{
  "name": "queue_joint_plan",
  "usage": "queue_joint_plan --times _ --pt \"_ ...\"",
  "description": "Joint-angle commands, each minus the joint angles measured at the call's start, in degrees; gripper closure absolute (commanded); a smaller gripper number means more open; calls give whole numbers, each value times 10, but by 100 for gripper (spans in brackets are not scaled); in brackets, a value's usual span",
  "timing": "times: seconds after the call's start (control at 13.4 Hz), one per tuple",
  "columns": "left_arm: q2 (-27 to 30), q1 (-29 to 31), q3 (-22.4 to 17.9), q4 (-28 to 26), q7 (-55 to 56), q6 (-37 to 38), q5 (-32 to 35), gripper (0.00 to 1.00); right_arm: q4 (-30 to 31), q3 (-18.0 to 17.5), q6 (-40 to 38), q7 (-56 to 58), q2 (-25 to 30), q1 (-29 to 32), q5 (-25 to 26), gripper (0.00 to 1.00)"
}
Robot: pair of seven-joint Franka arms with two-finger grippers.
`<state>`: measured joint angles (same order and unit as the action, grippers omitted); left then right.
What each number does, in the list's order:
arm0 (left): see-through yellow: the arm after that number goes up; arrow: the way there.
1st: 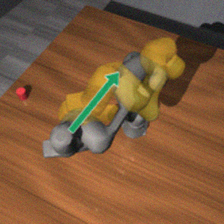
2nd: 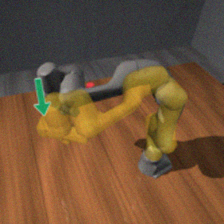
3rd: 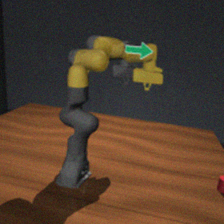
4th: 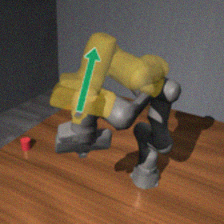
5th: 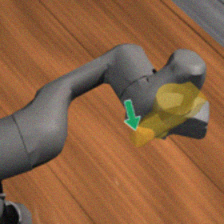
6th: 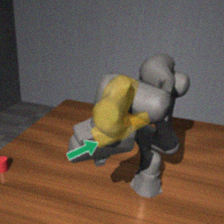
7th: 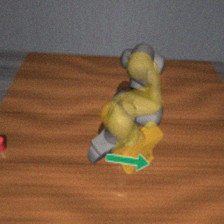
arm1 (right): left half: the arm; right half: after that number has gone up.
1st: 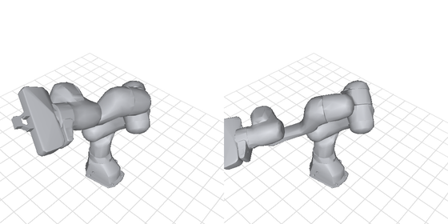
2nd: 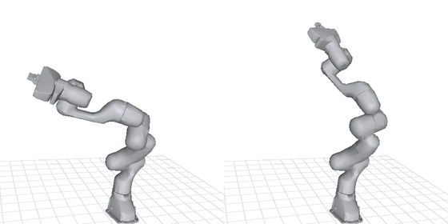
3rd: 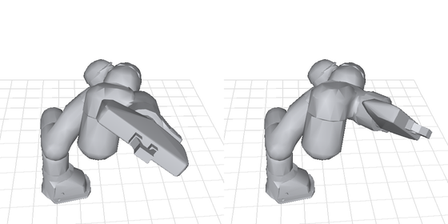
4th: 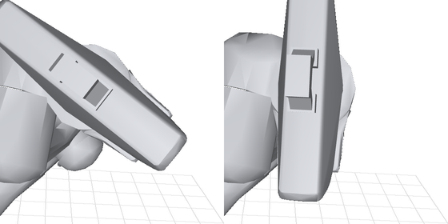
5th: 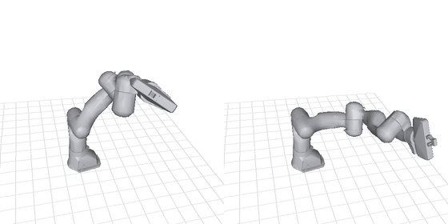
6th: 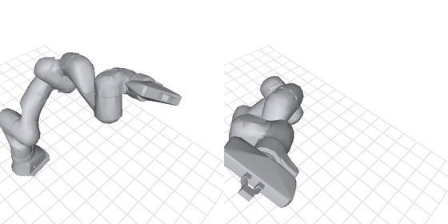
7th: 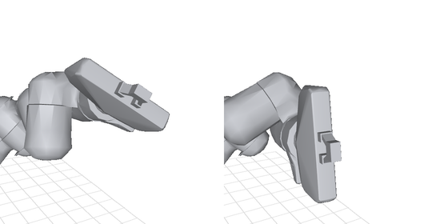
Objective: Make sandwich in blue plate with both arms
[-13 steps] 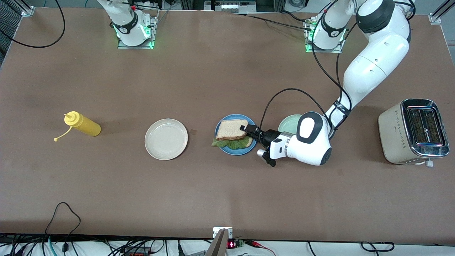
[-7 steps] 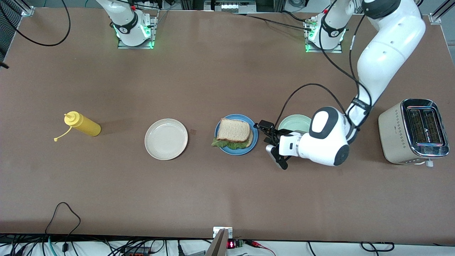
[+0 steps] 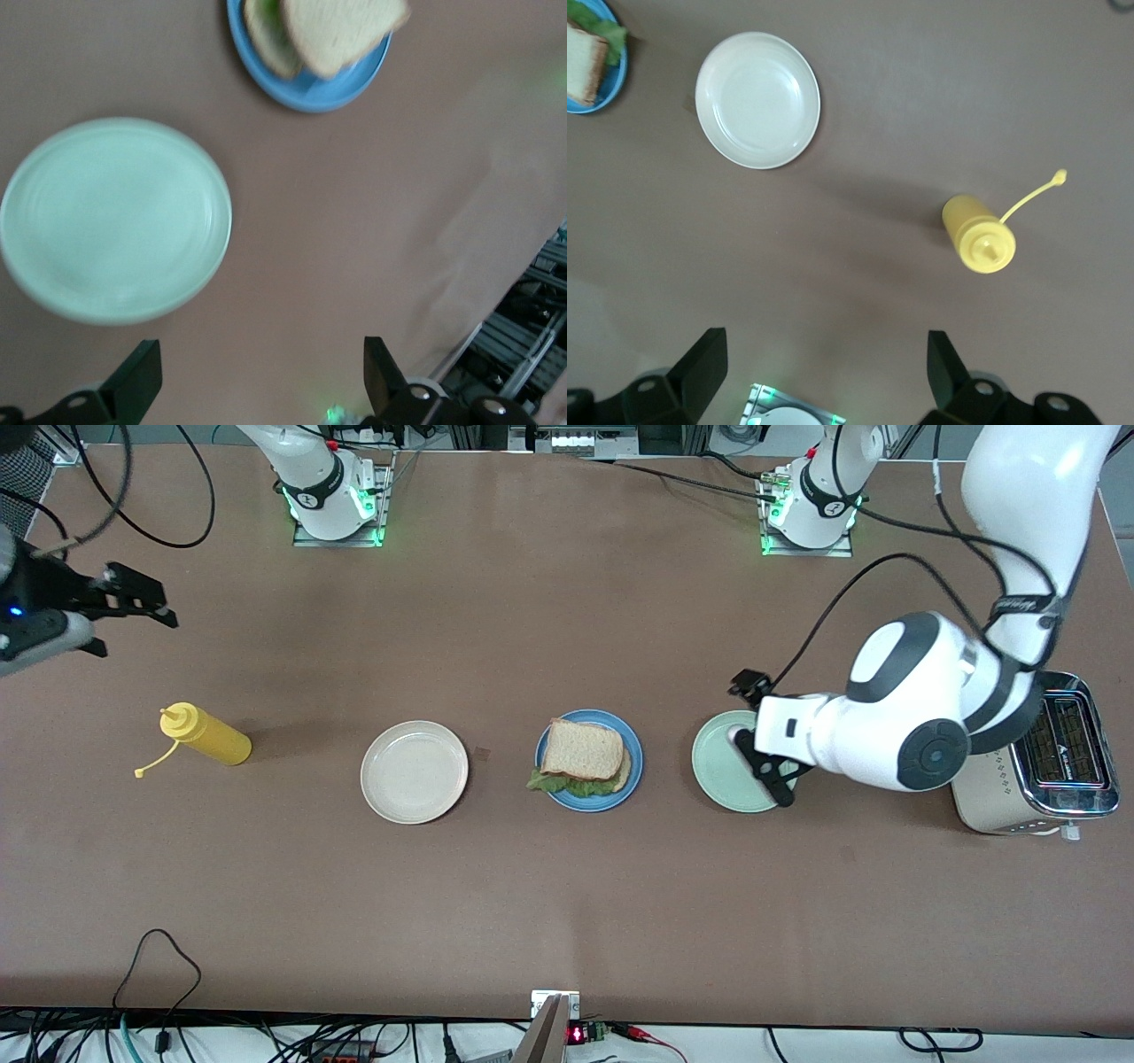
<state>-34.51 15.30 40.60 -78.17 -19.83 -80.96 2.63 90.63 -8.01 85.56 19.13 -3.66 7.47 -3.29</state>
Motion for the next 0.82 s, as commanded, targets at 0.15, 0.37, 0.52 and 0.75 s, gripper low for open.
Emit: queue_joint_plan --times 0.15,0.37,0.52,0.75 --pt "161 -117 -209 -30 84 65 13 0 -27 12 0 24 -30 -2 43 0" --pt "268 -178 -342 -102 93 -32 2 0 -28 13 7 21 -49 -5 63 0" --pt "330 -205 -394 -175 98 -141 -3 0 -27 14 12 21 -57 -4 58 0" --pt "353 -205 -400 -194 97 -151 -6 0 -27 34 23 15 -60 -37 62 0"
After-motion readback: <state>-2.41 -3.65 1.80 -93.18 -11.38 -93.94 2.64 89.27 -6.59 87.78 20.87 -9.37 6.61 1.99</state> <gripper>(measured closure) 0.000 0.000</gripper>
